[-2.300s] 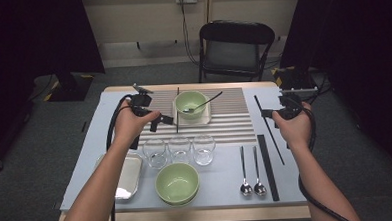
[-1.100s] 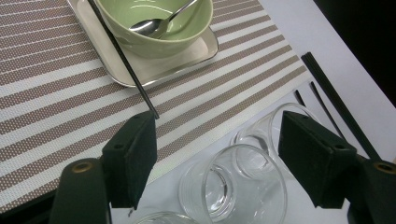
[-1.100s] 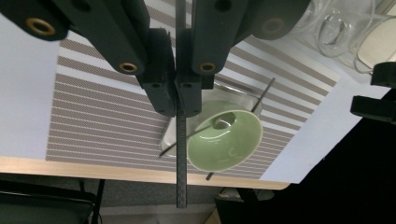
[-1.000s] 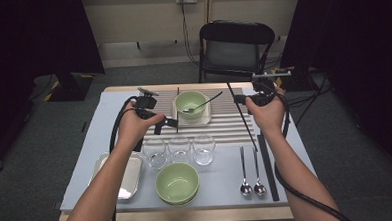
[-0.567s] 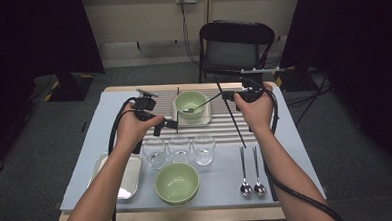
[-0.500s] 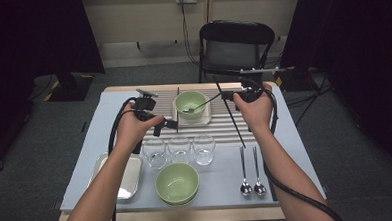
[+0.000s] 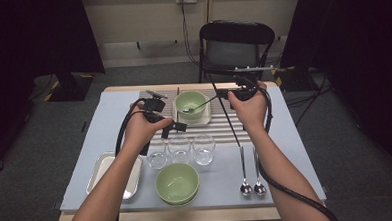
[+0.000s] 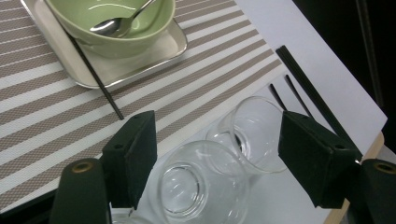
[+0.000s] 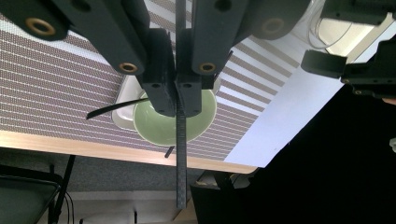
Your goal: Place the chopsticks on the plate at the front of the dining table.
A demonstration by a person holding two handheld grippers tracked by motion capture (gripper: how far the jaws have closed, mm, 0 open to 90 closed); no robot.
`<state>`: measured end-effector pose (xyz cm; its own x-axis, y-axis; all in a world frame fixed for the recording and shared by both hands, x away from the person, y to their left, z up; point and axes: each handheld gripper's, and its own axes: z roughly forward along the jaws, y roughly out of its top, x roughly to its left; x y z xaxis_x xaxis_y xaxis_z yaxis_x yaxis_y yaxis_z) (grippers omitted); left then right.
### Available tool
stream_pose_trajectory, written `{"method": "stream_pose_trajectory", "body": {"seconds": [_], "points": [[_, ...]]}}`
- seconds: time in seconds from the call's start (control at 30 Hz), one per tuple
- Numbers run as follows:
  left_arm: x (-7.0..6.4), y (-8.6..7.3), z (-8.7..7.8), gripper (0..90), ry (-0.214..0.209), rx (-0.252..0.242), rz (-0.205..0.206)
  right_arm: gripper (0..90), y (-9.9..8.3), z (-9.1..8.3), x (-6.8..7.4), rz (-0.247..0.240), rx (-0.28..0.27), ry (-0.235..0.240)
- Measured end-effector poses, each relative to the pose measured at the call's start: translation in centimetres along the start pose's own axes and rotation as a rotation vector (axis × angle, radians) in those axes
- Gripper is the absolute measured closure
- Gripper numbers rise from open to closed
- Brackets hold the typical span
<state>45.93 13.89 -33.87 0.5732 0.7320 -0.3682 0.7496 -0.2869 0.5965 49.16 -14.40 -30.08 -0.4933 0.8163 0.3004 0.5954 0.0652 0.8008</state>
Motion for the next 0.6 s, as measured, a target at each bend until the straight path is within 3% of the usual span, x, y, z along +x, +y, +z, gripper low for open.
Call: {"method": "stream_pose_trajectory", "body": {"seconds": [0.6], "points": [[-2.3,0.3,1.4,27.8,-0.057,0.035,0.041,86.9,0.3,1.2,0.9,-0.002,0.018,0.003]]}}
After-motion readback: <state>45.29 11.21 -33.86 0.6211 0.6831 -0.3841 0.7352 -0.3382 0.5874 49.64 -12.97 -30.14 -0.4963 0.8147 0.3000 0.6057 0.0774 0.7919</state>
